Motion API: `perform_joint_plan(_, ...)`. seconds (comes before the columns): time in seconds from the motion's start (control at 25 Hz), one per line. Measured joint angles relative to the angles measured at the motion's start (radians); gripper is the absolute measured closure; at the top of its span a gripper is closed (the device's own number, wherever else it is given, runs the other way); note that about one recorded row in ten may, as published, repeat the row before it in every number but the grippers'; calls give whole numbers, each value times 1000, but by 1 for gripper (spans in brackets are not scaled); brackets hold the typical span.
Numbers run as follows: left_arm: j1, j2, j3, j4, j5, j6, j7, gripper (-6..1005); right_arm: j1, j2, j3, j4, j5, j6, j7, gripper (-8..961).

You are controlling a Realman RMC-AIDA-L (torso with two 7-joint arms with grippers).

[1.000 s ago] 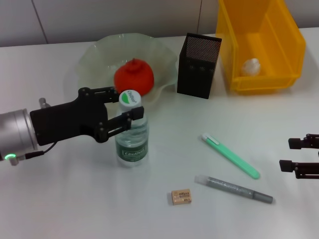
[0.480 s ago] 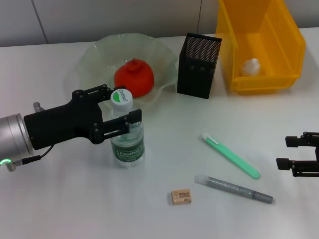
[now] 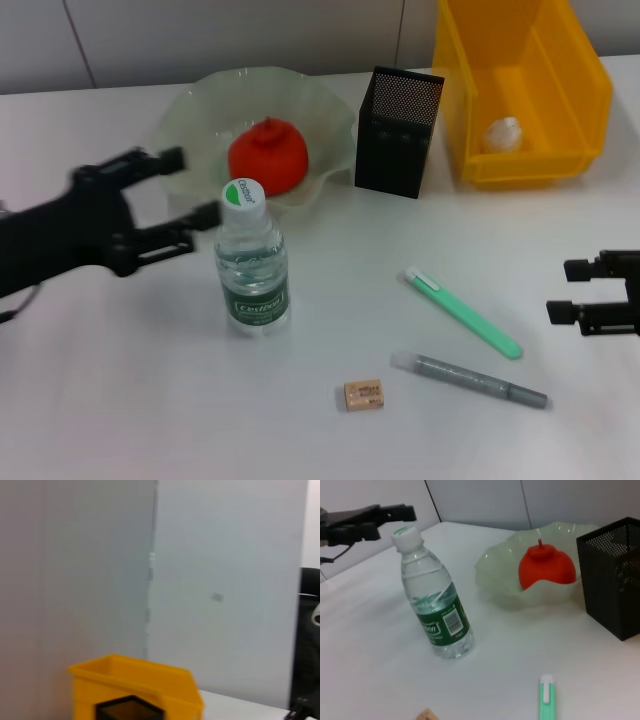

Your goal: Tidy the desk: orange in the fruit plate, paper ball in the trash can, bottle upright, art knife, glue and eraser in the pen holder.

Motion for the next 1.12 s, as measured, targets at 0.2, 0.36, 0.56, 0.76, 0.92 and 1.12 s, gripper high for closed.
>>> perform_joint_plan(0.2, 87, 48, -61, 8, 1, 107, 32, 190, 82, -2, -76, -126, -52, -40, 213, 215)
perform_joint_plan(0.36, 150, 69, -52, -9, 68, 168, 52, 190, 217, -35, -240, -210, -166, -41, 507, 215)
perform_joint_plan(0.56, 175, 57, -58, -11, 171, 206, 56, 190, 427, -54, -399, -133, -396, -24, 704, 215)
perform_joint_plan(0.76, 178, 48, -56, -30, 226, 234, 79, 190, 644, -43, -448, 127, -554, 26, 775, 215)
perform_joint_plan(0.92, 177, 41, -57, -58, 230, 242, 141, 190, 756, -17, -510, 299, -602, 119, 829, 215)
perform_joint_plan(1.12, 171, 37, -52, -60, 238, 239, 149, 190, 784, 9, -598, 354, -617, 181, 891, 215)
